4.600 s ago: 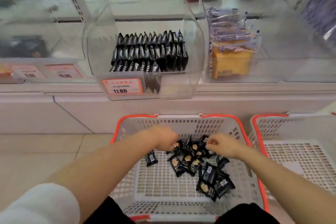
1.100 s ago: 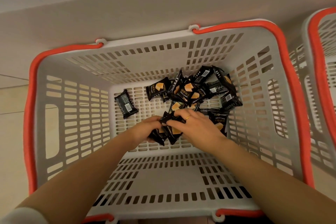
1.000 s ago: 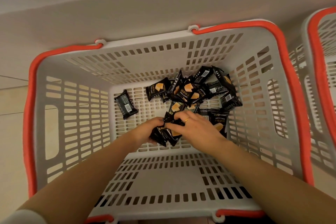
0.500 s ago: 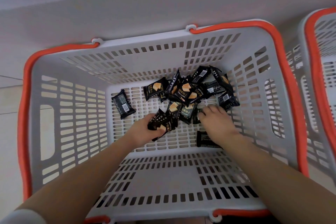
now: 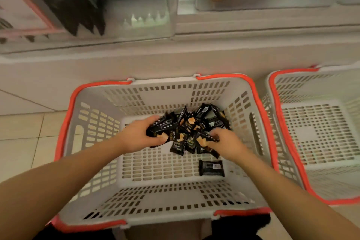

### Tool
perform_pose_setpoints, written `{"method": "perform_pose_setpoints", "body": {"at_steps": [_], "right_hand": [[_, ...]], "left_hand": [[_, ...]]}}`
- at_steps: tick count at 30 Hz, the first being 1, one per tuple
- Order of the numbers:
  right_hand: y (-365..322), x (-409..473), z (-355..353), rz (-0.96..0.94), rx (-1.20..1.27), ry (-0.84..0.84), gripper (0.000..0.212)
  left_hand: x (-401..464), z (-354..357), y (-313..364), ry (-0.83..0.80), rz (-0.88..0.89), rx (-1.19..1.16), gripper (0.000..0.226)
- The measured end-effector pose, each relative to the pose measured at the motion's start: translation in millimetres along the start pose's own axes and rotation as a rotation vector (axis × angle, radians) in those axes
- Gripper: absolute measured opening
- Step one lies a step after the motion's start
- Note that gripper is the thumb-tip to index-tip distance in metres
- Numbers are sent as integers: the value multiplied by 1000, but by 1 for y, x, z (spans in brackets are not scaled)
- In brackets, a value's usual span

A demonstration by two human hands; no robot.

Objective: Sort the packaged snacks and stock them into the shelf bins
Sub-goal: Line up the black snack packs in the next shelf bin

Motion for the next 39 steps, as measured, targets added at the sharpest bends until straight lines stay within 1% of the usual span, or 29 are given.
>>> {"method": "perform_pose_setpoints", "body": {"at_steps": [2,5,7,8,10,12,13,14,15,17,19,20,21,23,26,27,29,31,32,33,34,35,36,38,39], "right_hand": [[-24,-24,-15,18,413,13,12],[-65,-66,-35,-50,895,-34,10],[-95,-96,-46,-142,1227,-95,17],[-111,-111,-50,-206,1343,-118,22],[-142,-139,-57,-346,1435,-164,30],[-166,-162,-61,-468,1391,-184,36],[-178,-173,-64,-530,1297,-157,37],[-189,-184,-69,-600,1136,-99,39],[-200,-195,-75,-677,922,-44,41],[-221,-216,-87,-807,471,-25,44],[-238,-231,-95,-845,92,10,38],[-244,-235,-97,-843,-22,49,34],[-249,-237,-98,-833,-65,93,31],[-257,-238,-96,-818,20,145,24],[-265,-233,-92,-792,209,182,21],[-268,-230,-91,-789,278,196,21],[-274,-224,-87,-777,424,212,23],[-277,-217,-84,-751,491,221,25],[-280,-214,-83,-744,485,222,27],[-284,-212,-82,-746,477,218,28],[-288,-210,-82,-759,480,213,29],[-293,-208,-82,-771,493,207,29],[-298,-207,-84,-783,521,198,29],[-307,-204,-88,-812,589,188,31],[-312,-204,-90,-826,615,195,34]], "left_hand": [[-22,-24,24,49,102,-56,43],[-63,-55,54,157,196,-156,55],[-91,-71,67,257,234,-283,57],[-104,-78,72,310,241,-348,56],[-127,-88,82,396,264,-486,49],[-145,-96,93,456,300,-584,41],[-152,-100,98,475,307,-600,38],[-160,-105,104,488,309,-609,37],[-166,-110,106,495,304,-602,38],[-177,-123,106,492,283,-559,39],[-186,-138,102,466,271,-490,42],[-191,-144,100,448,274,-449,44],[-194,-149,98,432,279,-410,45],[-200,-155,94,408,300,-356,44],[-198,-162,98,406,304,-365,61],[-198,-163,100,406,316,-368,59],[-201,-165,101,413,337,-388,46],[-202,-168,97,401,338,-418,35],[-200,-170,97,429,301,-415,34],[-200,-170,94,419,318,-427,37],[-201,-169,88,362,346,-447,40],[-197,-169,84,364,345,-456,42],[-194,-171,87,398,324,-452,42],[-194,-179,105,460,344,-371,38],[-194,-182,117,537,319,-374,33]]}}
Point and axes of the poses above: each hand's wrist, its own x-axis towards the middle knuckle, its own z-axis out of the palm, y = z × x, the point moved 1 cm from there along x, towards the middle knuckle, and after that the axes turned 13 degrees about x, right-handed, at the moved point
